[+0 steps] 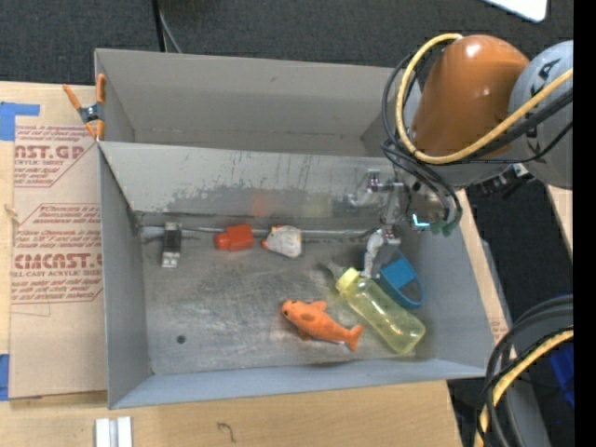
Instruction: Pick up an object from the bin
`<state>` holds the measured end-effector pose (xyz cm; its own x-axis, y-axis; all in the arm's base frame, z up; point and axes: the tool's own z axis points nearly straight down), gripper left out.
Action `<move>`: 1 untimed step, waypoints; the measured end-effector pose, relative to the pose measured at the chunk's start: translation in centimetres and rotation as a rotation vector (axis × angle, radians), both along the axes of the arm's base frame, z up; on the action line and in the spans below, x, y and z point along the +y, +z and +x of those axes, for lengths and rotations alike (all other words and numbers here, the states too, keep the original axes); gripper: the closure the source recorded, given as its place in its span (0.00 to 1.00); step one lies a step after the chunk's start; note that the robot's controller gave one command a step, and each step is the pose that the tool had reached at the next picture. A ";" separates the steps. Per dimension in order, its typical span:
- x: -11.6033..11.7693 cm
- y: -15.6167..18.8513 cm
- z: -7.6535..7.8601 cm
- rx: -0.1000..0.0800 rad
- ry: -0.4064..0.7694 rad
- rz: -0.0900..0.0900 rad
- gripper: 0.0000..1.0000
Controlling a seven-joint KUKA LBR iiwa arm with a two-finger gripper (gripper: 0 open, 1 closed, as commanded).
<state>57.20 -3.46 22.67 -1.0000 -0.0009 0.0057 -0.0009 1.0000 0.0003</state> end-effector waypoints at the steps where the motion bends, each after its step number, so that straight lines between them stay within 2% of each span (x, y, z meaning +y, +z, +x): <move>1: 0.0 0.4 0.2 -0.008 0.000 0.000 0.00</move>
Offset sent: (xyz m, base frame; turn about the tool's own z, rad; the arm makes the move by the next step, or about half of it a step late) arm -0.0529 -0.0179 -0.1220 -0.2675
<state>57.36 -3.46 23.12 -1.0000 -0.0010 -0.0024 -0.0010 1.0000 -0.0001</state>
